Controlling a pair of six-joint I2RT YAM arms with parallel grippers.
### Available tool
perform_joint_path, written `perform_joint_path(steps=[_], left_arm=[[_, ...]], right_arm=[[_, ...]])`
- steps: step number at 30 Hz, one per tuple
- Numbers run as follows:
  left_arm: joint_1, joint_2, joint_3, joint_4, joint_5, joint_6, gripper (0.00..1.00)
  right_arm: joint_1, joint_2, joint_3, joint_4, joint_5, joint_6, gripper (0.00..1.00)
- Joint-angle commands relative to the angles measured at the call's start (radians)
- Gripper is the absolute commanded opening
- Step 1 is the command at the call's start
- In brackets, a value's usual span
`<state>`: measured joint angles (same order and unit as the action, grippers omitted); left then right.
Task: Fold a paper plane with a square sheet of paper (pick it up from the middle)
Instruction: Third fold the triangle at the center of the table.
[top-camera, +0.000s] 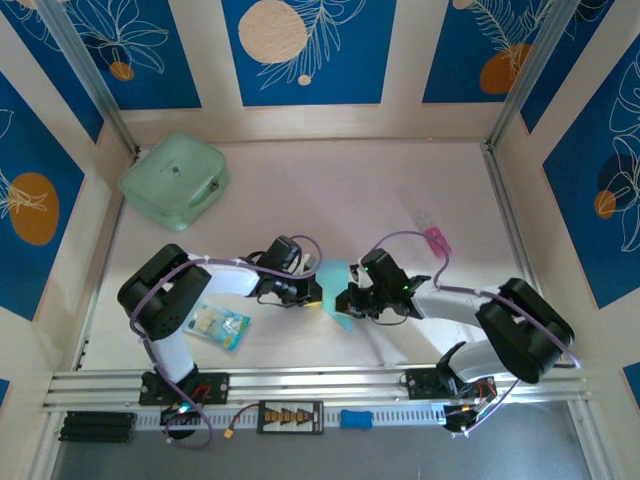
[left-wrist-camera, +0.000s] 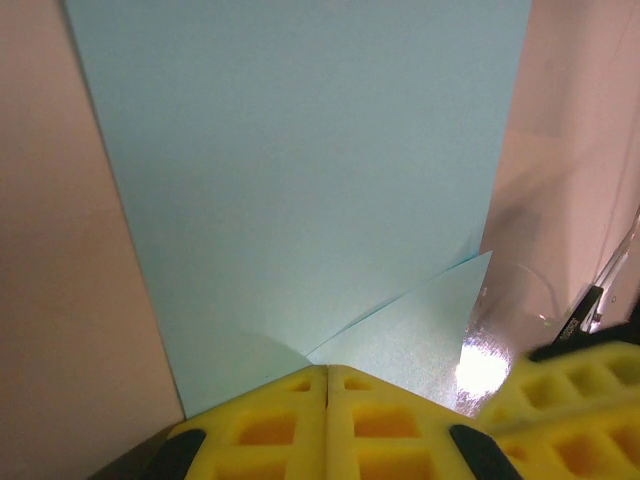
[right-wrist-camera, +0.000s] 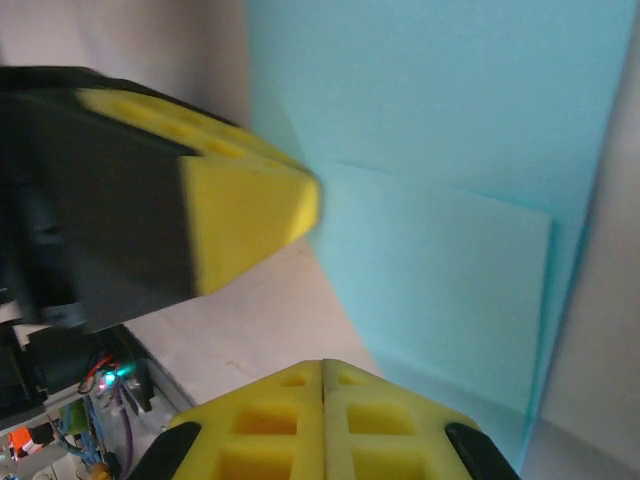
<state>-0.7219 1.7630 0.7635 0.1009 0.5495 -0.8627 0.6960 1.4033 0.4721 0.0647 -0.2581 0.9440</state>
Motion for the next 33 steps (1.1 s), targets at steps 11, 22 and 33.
perform_joint_path(steps=[11, 22, 33], left_arm=[[0.054, 0.020, -0.010, -0.100, -0.081, 0.039, 0.01], [0.146, -0.029, -0.025, -0.150, -0.094, 0.085, 0.02], [0.161, -0.126, -0.043, -0.174, -0.099, 0.094, 0.10]], right_arm=[[-0.024, 0.015, -0.088, -0.117, 0.033, -0.036, 0.02], [-0.042, 0.023, -0.079, -0.138, 0.004, -0.077, 0.02], [-0.042, -0.046, -0.020, -0.144, -0.007, -0.102, 0.11]])
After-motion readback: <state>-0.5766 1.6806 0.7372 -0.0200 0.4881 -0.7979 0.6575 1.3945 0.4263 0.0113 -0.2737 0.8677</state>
